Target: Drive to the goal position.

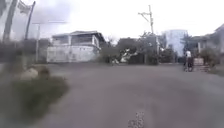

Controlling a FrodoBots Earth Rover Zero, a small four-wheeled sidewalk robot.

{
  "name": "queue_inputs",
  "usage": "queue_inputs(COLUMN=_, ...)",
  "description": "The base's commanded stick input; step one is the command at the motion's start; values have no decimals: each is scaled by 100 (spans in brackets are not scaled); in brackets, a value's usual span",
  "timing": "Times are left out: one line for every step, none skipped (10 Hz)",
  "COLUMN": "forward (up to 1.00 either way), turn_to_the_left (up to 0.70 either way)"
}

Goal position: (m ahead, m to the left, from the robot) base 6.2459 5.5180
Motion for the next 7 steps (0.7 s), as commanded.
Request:
queue_inputs(forward=100, turn_to_the_left=0)
queue_inputs(forward=100, turn_to_the_left=0)
queue_inputs(forward=100, turn_to_the_left=0)
queue_inputs(forward=100, turn_to_the_left=0)
queue_inputs(forward=100, turn_to_the_left=0)
queue_inputs(forward=100, turn_to_the_left=0)
queue_inputs(forward=100, turn_to_the_left=0)
